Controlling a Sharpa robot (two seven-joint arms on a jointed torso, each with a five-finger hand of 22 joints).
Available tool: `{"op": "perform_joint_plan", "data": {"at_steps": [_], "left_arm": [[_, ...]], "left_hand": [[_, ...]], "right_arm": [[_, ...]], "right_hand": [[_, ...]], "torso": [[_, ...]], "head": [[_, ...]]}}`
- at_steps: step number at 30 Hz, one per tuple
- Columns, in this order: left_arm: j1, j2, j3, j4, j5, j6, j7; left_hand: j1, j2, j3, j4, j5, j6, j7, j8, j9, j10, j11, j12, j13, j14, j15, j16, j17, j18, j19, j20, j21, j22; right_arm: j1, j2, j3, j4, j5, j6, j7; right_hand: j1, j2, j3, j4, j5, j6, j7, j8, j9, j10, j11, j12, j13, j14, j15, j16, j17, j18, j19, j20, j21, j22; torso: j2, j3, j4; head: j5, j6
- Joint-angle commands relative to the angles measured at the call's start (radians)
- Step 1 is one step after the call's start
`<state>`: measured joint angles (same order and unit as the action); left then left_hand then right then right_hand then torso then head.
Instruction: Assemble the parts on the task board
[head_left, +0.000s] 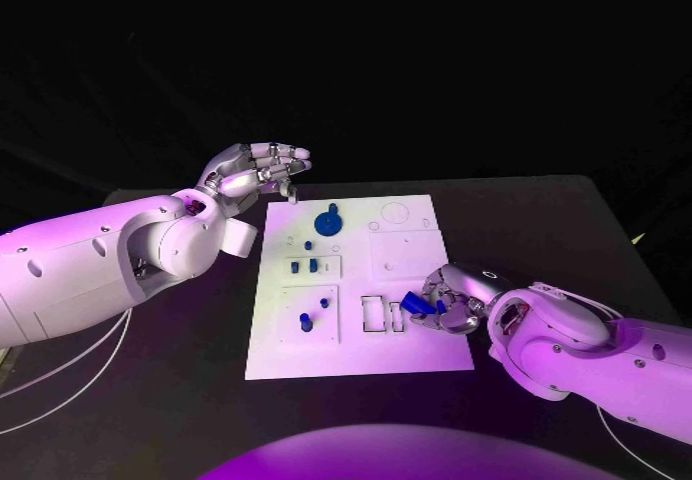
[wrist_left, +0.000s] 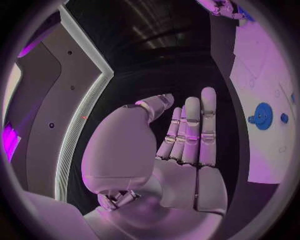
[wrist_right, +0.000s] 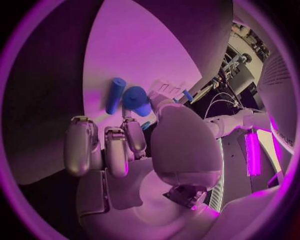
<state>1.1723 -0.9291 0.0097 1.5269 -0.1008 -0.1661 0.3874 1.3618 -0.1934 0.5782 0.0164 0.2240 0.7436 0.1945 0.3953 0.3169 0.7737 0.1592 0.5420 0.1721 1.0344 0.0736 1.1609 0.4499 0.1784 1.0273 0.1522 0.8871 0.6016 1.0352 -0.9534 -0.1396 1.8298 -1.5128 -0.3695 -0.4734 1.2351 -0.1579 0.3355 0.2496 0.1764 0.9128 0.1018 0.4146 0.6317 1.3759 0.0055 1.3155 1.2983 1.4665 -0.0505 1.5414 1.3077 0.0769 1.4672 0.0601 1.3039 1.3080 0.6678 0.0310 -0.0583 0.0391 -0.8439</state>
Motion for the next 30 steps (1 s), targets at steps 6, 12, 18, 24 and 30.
{"op": "perform_joint_plan", "data": {"at_steps": [6, 12, 18, 24, 30], "left_arm": [[0.000, 0.002, 0.000, 0.000, -0.005, 0.017, 0.010], [0.000, 0.006, 0.000, -0.002, -0.005, 0.019, 0.010], [0.000, 0.007, 0.000, -0.002, -0.005, 0.019, 0.010], [0.000, 0.009, 0.000, -0.002, -0.005, 0.020, 0.009], [0.000, 0.009, 0.000, -0.002, -0.005, 0.021, 0.009]], "left_hand": [[-0.003, 0.009, 0.001, -0.003, 0.003, -0.008, 0.034, 0.004, 0.001, -0.005, 0.001, 0.003, 0.001, -0.005, -0.001, 0.006, -0.001, 0.007, 0.000, 0.004, 0.003, 0.001], [-0.004, 0.009, 0.001, -0.003, 0.003, -0.009, 0.035, 0.006, 0.002, -0.007, 0.002, 0.006, 0.001, -0.006, -0.001, 0.007, -0.002, 0.007, -0.001, 0.004, 0.004, 0.001], [-0.004, 0.009, 0.001, -0.003, 0.003, -0.009, 0.035, 0.006, 0.002, -0.007, 0.002, 0.006, 0.001, -0.006, -0.001, 0.007, -0.002, 0.007, -0.001, 0.004, 0.004, 0.001], [-0.004, 0.009, 0.001, -0.003, 0.003, -0.009, 0.035, 0.006, 0.002, -0.007, 0.002, 0.006, 0.001, -0.006, -0.001, 0.007, -0.002, 0.007, -0.001, 0.004, 0.004, 0.001], [-0.004, 0.009, 0.001, -0.003, 0.003, -0.009, 0.035, 0.006, 0.002, -0.007, 0.002, 0.006, 0.001, -0.006, -0.001, 0.007, -0.002, 0.007, -0.001, 0.004, 0.004, 0.001]], "right_arm": [[0.004, -0.013, -0.001, 0.047, 0.037, -0.093, 0.007], [0.021, -0.011, 0.000, 0.067, 0.048, -0.098, 0.013], [0.026, 0.007, 0.001, 0.072, 0.075, -0.071, 0.017], [0.026, 0.041, 0.001, 0.060, 0.121, -0.016, 0.021], [0.023, 0.075, 0.000, 0.039, 0.138, 0.024, 0.010]], "right_hand": [[0.023, 0.031, 0.049, -0.003, 0.016, 0.038, -0.026, 0.023, 0.014, 0.016, -0.004, 0.011, 0.011, 0.088, -0.011, 0.005, 0.182, -0.021, 0.004, -0.012, 0.013, 0.134], [0.018, 0.029, 0.059, -0.002, 0.019, 0.040, -0.028, 0.026, 0.016, 0.021, -0.005, 0.016, 0.017, 0.089, -0.012, 0.006, 0.185, -0.022, 0.006, -0.013, 0.016, 0.136], [0.000, 0.021, 0.070, 0.004, 0.019, 0.040, -0.028, 0.031, 0.020, 0.024, -0.006, 0.017, 0.020, 0.089, -0.013, 0.006, 0.185, -0.022, 0.006, -0.015, 0.016, 0.137], [-0.050, 0.010, 0.076, 0.026, 0.013, 0.042, -0.027, 0.039, 0.026, 0.028, -0.005, 0.019, 0.026, 0.089, -0.012, 0.006, 0.184, -0.022, 0.006, -0.015, 0.014, 0.138], [-0.185, 0.016, 0.061, 0.040, -0.051, 0.052, -0.031, 0.060, 0.039, 0.042, -0.007, 0.031, 0.043, 0.089, -0.014, 0.006, 0.186, -0.021, 0.006, -0.015, 0.009, 0.139]], "torso": [[0.000, -0.0008, 0.0014], [0.000, -0.0009, 0.0039], [0.002, 0.0003, 0.0000], [0.001, -0.0009, 0.0006], [0.002, 0.0001, 0.0023]], "head": [[-0.001, 0.003], [-0.003, 0.005], [0.003, 0.002], [0.005, 0.000], [0.009, -0.003]]}}
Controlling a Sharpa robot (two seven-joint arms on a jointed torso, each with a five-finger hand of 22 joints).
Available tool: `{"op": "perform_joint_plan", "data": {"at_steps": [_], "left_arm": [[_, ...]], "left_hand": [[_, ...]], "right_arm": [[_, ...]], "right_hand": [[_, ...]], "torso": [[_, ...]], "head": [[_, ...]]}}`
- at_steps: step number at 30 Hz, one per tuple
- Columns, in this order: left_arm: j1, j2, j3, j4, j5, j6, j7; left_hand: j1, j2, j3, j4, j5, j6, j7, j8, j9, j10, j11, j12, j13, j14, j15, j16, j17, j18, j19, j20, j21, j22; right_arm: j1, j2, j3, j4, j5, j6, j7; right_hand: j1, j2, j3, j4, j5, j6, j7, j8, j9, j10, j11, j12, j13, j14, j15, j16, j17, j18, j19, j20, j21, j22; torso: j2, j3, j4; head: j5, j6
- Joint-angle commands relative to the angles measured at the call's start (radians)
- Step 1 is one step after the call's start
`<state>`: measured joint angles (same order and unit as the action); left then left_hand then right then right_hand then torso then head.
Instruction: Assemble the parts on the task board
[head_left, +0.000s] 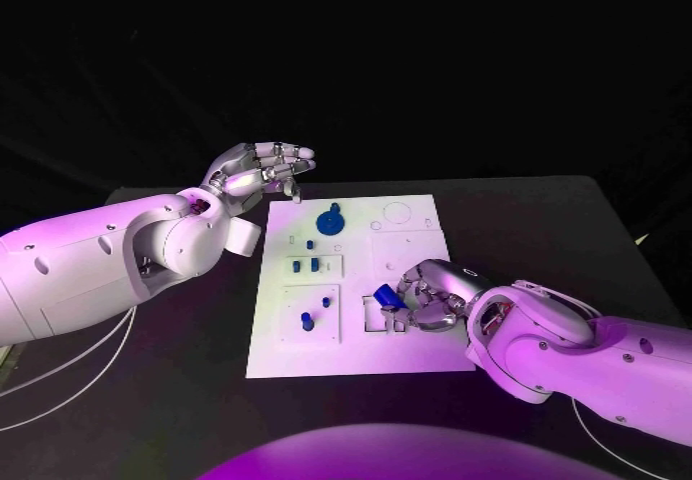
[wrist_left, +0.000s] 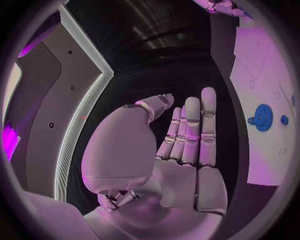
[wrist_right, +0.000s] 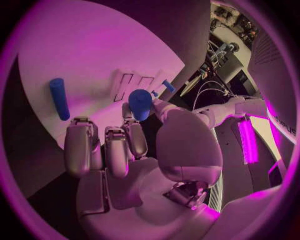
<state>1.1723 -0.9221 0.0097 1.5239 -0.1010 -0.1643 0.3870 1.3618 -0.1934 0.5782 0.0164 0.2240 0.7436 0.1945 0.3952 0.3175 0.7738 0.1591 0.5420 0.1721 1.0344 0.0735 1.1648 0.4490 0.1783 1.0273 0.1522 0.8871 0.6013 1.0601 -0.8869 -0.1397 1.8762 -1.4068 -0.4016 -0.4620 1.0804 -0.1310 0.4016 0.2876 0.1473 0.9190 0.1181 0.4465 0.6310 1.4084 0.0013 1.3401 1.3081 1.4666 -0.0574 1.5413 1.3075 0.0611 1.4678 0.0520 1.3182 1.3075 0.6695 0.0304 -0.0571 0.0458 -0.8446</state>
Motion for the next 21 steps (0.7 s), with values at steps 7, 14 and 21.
{"op": "perform_joint_plan", "data": {"at_steps": [7, 14, 21], "left_arm": [[0.000, 0.002, 0.000, 0.001, -0.005, 0.020, 0.008], [0.000, 0.001, 0.000, 0.002, -0.005, 0.020, 0.007], [0.000, 0.000, 0.000, 0.003, -0.005, 0.020, 0.006]], "left_hand": [[-0.004, 0.009, 0.002, -0.003, 0.003, -0.009, 0.035, 0.006, 0.001, -0.007, 0.002, 0.006, 0.001, -0.006, -0.001, 0.003, -0.001, 0.007, -0.001, 0.004, 0.004, 0.001], [-0.005, 0.009, 0.002, -0.004, 0.004, -0.011, 0.035, 0.008, 0.002, -0.010, 0.002, 0.008, 0.001, -0.007, 0.000, 0.004, -0.002, 0.007, -0.001, 0.005, 0.004, 0.002], [-0.005, 0.009, 0.002, -0.004, 0.004, -0.011, 0.035, 0.008, 0.002, -0.010, 0.002, 0.008, 0.001, -0.007, 0.000, 0.004, -0.002, 0.007, -0.001, 0.005, 0.004, 0.002]], "right_arm": [[-0.004, 0.033, 0.000, -0.023, 0.032, 0.063, -0.012], [-0.005, 0.049, 0.000, -0.038, 0.023, 0.075, -0.023], [-0.009, 0.059, -0.001, -0.047, 0.009, 0.080, -0.038]], "right_hand": [[-0.105, -0.008, -0.030, 0.001, 0.056, 0.053, -0.056, 0.051, 0.053, 0.020, -0.011, 0.015, 0.047, 0.089, -0.014, 0.007, 0.188, -0.006, 0.007, -0.013, -0.005, 0.144], [-0.110, -0.008, -0.034, 0.002, 0.059, 0.056, -0.057, 0.055, 0.055, 0.024, -0.012, 0.020, 0.052, 0.089, -0.015, 0.006, 0.187, -0.006, 0.008, -0.014, -0.005, 0.144], [-0.121, -0.011, -0.044, 0.003, 0.058, 0.057, -0.059, 0.060, 0.057, 0.024, -0.013, 0.019, 0.053, 0.089, -0.016, 0.006, 0.186, -0.006, 0.007, -0.015, -0.006, 0.144]], "torso": [[0.000, 0.0006, -0.0004], [0.000, 0.0007, 0.0011], [-0.001, 0.0007, -0.0008]], "head": [[0.004, -0.004], [0.007, -0.011], [0.009, -0.012]]}}
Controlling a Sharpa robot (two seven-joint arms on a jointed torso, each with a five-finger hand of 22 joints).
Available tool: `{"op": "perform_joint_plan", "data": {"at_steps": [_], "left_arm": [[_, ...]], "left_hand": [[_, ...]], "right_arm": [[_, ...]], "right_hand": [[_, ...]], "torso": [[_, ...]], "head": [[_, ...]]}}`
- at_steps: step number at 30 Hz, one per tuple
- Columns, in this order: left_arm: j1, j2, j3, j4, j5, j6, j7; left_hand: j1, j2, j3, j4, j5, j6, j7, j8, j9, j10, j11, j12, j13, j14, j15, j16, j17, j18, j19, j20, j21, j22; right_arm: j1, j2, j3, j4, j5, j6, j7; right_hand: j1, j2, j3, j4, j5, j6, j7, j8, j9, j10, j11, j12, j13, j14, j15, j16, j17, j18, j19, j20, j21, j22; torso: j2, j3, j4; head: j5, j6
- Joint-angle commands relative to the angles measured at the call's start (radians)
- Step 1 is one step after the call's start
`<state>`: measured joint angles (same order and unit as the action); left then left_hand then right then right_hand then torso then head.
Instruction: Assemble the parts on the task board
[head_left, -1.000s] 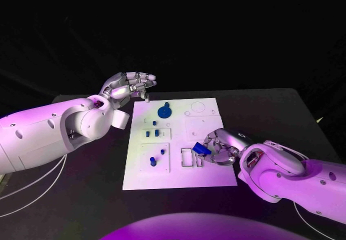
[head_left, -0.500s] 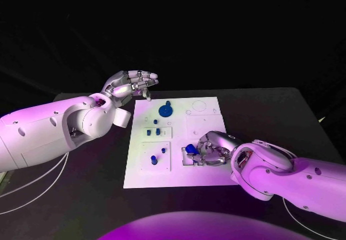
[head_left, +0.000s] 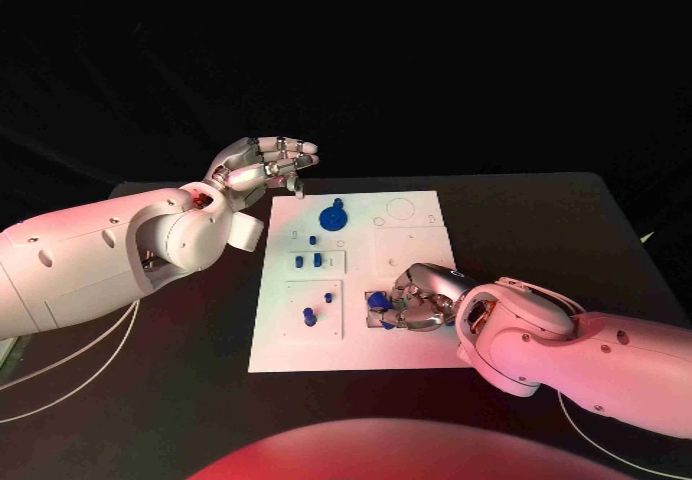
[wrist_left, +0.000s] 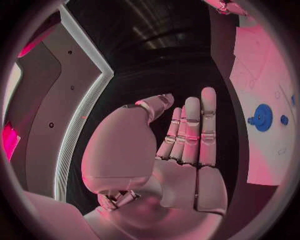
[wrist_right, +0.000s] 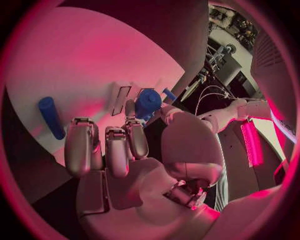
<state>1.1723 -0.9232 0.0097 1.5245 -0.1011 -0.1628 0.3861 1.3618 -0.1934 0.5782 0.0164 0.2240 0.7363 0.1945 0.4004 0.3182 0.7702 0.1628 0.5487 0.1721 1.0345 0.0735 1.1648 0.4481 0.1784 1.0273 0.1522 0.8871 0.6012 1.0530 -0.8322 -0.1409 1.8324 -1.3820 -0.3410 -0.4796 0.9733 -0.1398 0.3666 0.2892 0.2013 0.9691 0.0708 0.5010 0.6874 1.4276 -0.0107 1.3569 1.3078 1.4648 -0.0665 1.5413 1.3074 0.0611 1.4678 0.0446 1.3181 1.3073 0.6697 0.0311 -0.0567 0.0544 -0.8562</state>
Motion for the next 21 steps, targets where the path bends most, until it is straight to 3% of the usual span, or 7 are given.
{"op": "perform_joint_plan", "data": {"at_steps": [1, 4, 6, 7, 16, 17, 21], "left_arm": [[0.000, 0.001, 0.000, 0.002, -0.005, 0.018, 0.007], [0.000, 0.002, 0.000, 0.002, -0.005, 0.019, 0.007], [0.000, 0.002, 0.000, 0.002, -0.005, 0.019, 0.007], [0.000, 0.001, 0.000, 0.002, -0.005, 0.019, 0.007], [0.000, 0.000, 0.000, 0.003, -0.005, 0.019, 0.006], [0.000, -0.001, 0.000, 0.003, -0.005, 0.019, 0.006], [0.000, -0.002, 0.000, 0.003, -0.005, 0.019, 0.006]], "left_hand": [[-0.005, 0.009, 0.002, -0.004, 0.004, -0.004, 0.035, 0.003, 0.001, -0.006, -0.002, 0.002, 0.000, -0.007, 0.000, 0.004, -0.001, 0.007, -0.001, 0.005, 0.004, 0.002], [-0.005, 0.009, 0.002, -0.004, 0.004, -0.004, 0.035, 0.003, 0.001, -0.006, -0.002, 0.002, 0.000, -0.007, 0.000, 0.004, -0.001, 0.007, -0.001, 0.005, 0.004, 0.002], [-0.005, 0.009, 0.002, -0.004, 0.004, -0.004, 0.035, 0.003, 0.001, -0.006, -0.002, 0.002, 0.000, -0.007, 0.000, 0.004, -0.001, 0.007, -0.001, 0.005, 0.004, 0.002], [-0.005, 0.009, 0.002, -0.004, 0.004, -0.004, 0.035, 0.003, 0.001, -0.006, -0.002, 0.002, 0.000, -0.007, 0.000, 0.004, -0.001, 0.007, -0.001, 0.005, 0.004, 0.002], [-0.004, 0.009, 0.003, -0.005, 0.004, -0.005, 0.035, 0.004, 0.001, -0.007, -0.002, 0.003, 0.000, -0.007, 0.000, 0.005, -0.001, 0.007, -0.002, 0.005, 0.004, 0.002], [-0.004, 0.009, 0.003, -0.005, 0.004, -0.005, 0.035, 0.004, 0.001, -0.007, -0.002, 0.003, 0.000, -0.007, 0.000, 0.005, -0.001, 0.007, -0.002, 0.005, 0.004, 0.002], [-0.004, 0.009, 0.003, -0.005, 0.004, -0.005, 0.035, 0.004, 0.001, -0.007, -0.002, 0.003, 0.000, -0.007, 0.000, 0.005, -0.001, 0.007, -0.002, 0.005, 0.004, 0.002]], "right_arm": [[-0.002, 0.006, 0.000, -0.005, -0.020, 0.018, -0.023], [-0.002, 0.009, 0.000, -0.009, -0.033, 0.013, -0.032], [-0.002, 0.010, 0.000, -0.010, -0.040, 0.010, -0.034], [-0.003, 0.010, 0.000, -0.011, -0.043, 0.008, -0.035], [-0.003, 0.006, 0.000, -0.001, -0.068, -0.018, -0.025], [-0.003, 0.004, 0.000, 0.002, -0.071, -0.022, -0.022], [-0.003, -0.012, 0.000, 0.019, -0.077, -0.027, -0.009]], "right_hand": [[-0.023, -0.002, -0.016, 0.002, 0.000, 0.006, -0.012, 0.007, 0.002, 0.005, -0.002, 0.002, 0.054, 0.091, -0.007, 0.006, 0.186, -0.006, 0.007, -0.009, -0.007, 0.144], [-0.072, -0.013, -0.063, 0.003, -0.029, 0.003, -0.014, 0.015, 0.007, 0.005, -0.003, -0.001, 0.054, 0.090, -0.009, 0.005, 0.185, -0.006, 0.007, -0.011, -0.010, 0.144], [-0.102, -0.015, -0.122, 0.004, -0.135, -0.006, -0.013, 0.022, 0.011, 0.000, -0.002, -0.009, 0.050, 0.090, -0.009, 0.004, 0.182, -0.005, 0.005, -0.011, -0.018, 0.144], [-0.109, -0.015, -0.136, 0.004, -0.144, -0.008, -0.013, 0.024, 0.012, -0.002, -0.002, -0.012, 0.048, 0.090, -0.009, 0.004, 0.181, -0.004, 0.004, -0.011, -0.020, 0.143], [-0.135, 0.022, -0.305, 0.006, -0.151, -0.023, -0.009, 0.031, 0.013, -0.011, 0.001, -0.030, 0.039, 0.088, -0.006, 0.001, 0.175, -0.002, 0.001, -0.008, -0.038, 0.140], [-0.116, 0.050, -0.366, 0.005, -0.151, -0.025, -0.009, 0.035, 0.012, -0.011, 0.001, -0.032, 0.040, 0.089, -0.005, 0.001, 0.177, -0.002, 0.002, -0.007, -0.039, 0.142], [-0.078, 0.079, -0.380, 0.003, -0.147, -0.023, -0.009, 0.038, 0.011, -0.007, 0.001, -0.028, 0.045, 0.089, -0.005, 0.002, 0.179, -0.003, 0.004, -0.007, -0.036, 0.145]], "torso": [[-0.001, 0.0001, -0.0013], [-0.001, -0.0001, -0.0008], [-0.001, -0.0003, -0.0005], [-0.001, -0.0003, -0.0003], [-0.001, 0.0004, -0.0006], [-0.001, 0.0004, -0.0006], [-0.001, 0.0005, -0.0014]], "head": [[0.001, 0.000], [0.000, 0.001], [-0.001, 0.002], [-0.001, 0.002], [-0.001, 0.003], [-0.001, 0.003], [0.001, 0.004]]}}
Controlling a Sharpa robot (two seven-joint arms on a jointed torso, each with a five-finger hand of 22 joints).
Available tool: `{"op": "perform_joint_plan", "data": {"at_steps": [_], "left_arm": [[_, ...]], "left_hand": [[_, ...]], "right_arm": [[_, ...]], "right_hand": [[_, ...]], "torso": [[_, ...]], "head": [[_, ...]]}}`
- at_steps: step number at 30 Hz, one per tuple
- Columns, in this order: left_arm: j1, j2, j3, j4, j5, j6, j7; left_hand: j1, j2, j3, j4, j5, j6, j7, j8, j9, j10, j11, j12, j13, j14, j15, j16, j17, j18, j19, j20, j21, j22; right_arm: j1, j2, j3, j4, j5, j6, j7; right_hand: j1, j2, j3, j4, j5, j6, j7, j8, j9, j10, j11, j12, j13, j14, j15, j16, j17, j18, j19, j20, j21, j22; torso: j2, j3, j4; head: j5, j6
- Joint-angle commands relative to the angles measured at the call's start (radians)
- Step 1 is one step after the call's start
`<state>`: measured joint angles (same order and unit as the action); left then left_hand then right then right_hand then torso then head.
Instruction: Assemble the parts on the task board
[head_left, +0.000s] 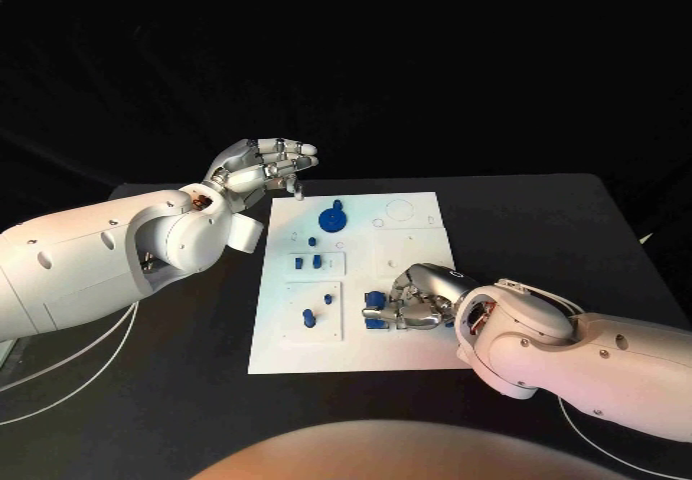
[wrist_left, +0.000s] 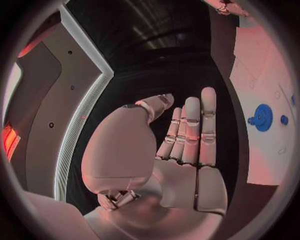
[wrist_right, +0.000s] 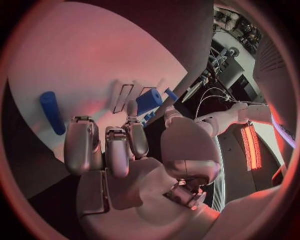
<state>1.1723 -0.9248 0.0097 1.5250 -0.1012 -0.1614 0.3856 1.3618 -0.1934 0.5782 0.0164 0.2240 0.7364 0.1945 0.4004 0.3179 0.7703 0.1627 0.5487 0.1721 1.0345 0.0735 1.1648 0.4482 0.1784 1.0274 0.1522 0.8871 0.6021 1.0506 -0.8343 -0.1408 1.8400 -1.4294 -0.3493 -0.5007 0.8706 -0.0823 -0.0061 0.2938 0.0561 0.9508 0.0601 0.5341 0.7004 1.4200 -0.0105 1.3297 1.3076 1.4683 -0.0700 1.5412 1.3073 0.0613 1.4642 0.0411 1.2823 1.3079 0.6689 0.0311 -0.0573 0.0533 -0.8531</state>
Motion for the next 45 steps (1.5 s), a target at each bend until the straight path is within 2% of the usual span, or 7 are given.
{"op": "perform_joint_plan", "data": {"at_steps": [1, 5, 11, 16, 29, 33, 45], "left_arm": [[0.000, 0.000, 0.000, 0.002, -0.005, 0.018, 0.006], [0.000, -0.002, 0.000, 0.003, -0.005, 0.018, 0.006], [0.000, -0.004, 0.000, 0.003, -0.005, 0.017, 0.006], [0.000, -0.002, 0.000, 0.003, -0.005, 0.018, 0.006], [0.000, -0.002, 0.000, 0.003, -0.005, 0.017, 0.006], [0.000, -0.003, 0.000, 0.002, -0.005, 0.017, 0.005], [0.000, -0.003, 0.000, 0.001, -0.005, 0.018, 0.005]], "left_hand": [[-0.004, 0.009, 0.003, -0.005, 0.004, -0.005, 0.035, 0.004, 0.001, -0.007, -0.002, 0.003, 0.000, -0.007, 0.000, 0.005, -0.001, 0.007, -0.002, 0.005, 0.004, 0.001], [-0.004, 0.009, 0.003, -0.005, 0.004, -0.005, 0.035, 0.004, 0.001, -0.007, -0.002, 0.003, 0.000, -0.007, 0.000, 0.005, -0.001, 0.007, -0.002, 0.005, 0.004, 0.001], [-0.004, 0.009, 0.003, -0.005, 0.004, -0.005, 0.035, 0.004, 0.001, -0.007, -0.002, 0.003, 0.000, -0.007, 0.000, 0.005, -0.001, 0.007, -0.002, 0.005, 0.004, 0.001], [-0.004, 0.009, 0.003, -0.005, 0.004, -0.005, 0.035, 0.004, 0.001, -0.007, -0.002, 0.003, 0.000, -0.007, 0.000, 0.005, -0.001, 0.007, -0.002, 0.005, 0.004, 0.001], [-0.005, 0.010, 0.005, -0.005, 0.004, -0.007, 0.035, 0.006, 0.002, -0.009, -0.001, 0.006, 0.000, -0.008, 0.000, 0.006, -0.003, 0.007, -0.002, 0.005, 0.005, 0.001], [-0.005, 0.010, 0.005, -0.005, 0.004, -0.007, 0.035, 0.006, 0.002, -0.009, -0.001, 0.006, 0.000, -0.008, 0.000, 0.006, -0.003, 0.007, -0.002, 0.005, 0.005, 0.001], [-0.005, 0.012, 0.006, -0.005, 0.005, -0.007, 0.035, 0.007, 0.002, -0.010, -0.001, 0.007, 0.000, -0.008, 0.000, 0.007, -0.003, 0.007, -0.002, 0.005, 0.005, 0.001]], "right_arm": [[-0.001, -0.015, 0.000, 0.016, -0.030, -0.018, 0.016], [-0.001, -0.041, 0.000, 0.035, -0.030, -0.016, 0.033], [-0.001, -0.061, 0.000, 0.048, -0.029, -0.003, 0.049], [0.000, -0.057, 0.000, 0.043, -0.029, 0.011, 0.050], [0.000, -0.033, 0.000, 0.012, -0.039, 0.020, 0.032], [0.000, -0.035, 0.000, 0.009, -0.044, 0.023, 0.032], [0.000, -0.049, 0.000, 0.012, -0.057, 0.035, 0.037]], "right_hand": [[0.042, 0.029, -0.009, -0.002, -0.001, -0.004, 0.001, 0.005, -0.003, 0.001, 0.001, 0.000, 0.046, 0.086, -0.002, 0.002, 0.180, -0.003, 0.009, -0.004, 0.001, 0.145], [0.138, 0.054, -0.029, -0.006, 0.003, -0.004, 0.000, 0.008, -0.006, 0.006, -0.001, 0.005, 0.053, 0.088, -0.003, 0.005, 0.189, -0.005, 0.013, -0.004, 0.010, 0.152], [0.252, 0.072, -0.049, -0.012, 0.031, 0.002, -0.004, 0.013, -0.011, 0.018, -0.004, 0.020, 0.070, 0.089, -0.006, 0.007, 0.195, -0.006, 0.016, -0.007, 0.014, 0.157], [0.285, 0.079, -0.053, -0.012, 0.033, 0.004, -0.005, 0.013, -0.014, 0.022, -0.005, 0.025, 0.075, 0.089, -0.007, 0.008, 0.197, -0.007, 0.017, -0.008, 0.016, 0.159], [0.318, 0.100, -0.048, -0.011, 0.036, 0.009, -0.008, 0.014, -0.017, 0.030, -0.008, 0.036, 0.085, 0.090, -0.009, 0.008, 0.198, -0.007, 0.018, -0.009, 0.016, 0.161], [0.356, 0.111, -0.037, -0.016, 0.003, 0.009, -0.009, 0.012, -0.022, 0.030, -0.009, 0.036, 0.086, 0.089, -0.010, 0.008, 0.198, -0.007, 0.019, -0.011, 0.016, 0.163], [0.427, 0.099, -0.021, -0.032, 0.002, 0.010, -0.012, 0.007, -0.031, 0.031, -0.011, 0.036, 0.089, 0.090, -0.012, 0.008, 0.200, -0.008, 0.020, -0.012, 0.016, 0.166]], "torso": [[-0.001, 0.0007, -0.0005], [0.000, 0.0004, -0.0014], [0.000, 0.0009, -0.0031], [0.000, 0.0008, 0.0006], [0.002, 0.0005, 0.0007], [0.000, -0.0002, 0.0004], [-0.001, 0.0004, -0.0007]], "head": [[0.003, 0.001], [0.004, 0.002], [0.004, 0.001], [0.000, 0.001], [0.000, 0.001], [0.001, -0.002], [0.006, -0.006]]}}
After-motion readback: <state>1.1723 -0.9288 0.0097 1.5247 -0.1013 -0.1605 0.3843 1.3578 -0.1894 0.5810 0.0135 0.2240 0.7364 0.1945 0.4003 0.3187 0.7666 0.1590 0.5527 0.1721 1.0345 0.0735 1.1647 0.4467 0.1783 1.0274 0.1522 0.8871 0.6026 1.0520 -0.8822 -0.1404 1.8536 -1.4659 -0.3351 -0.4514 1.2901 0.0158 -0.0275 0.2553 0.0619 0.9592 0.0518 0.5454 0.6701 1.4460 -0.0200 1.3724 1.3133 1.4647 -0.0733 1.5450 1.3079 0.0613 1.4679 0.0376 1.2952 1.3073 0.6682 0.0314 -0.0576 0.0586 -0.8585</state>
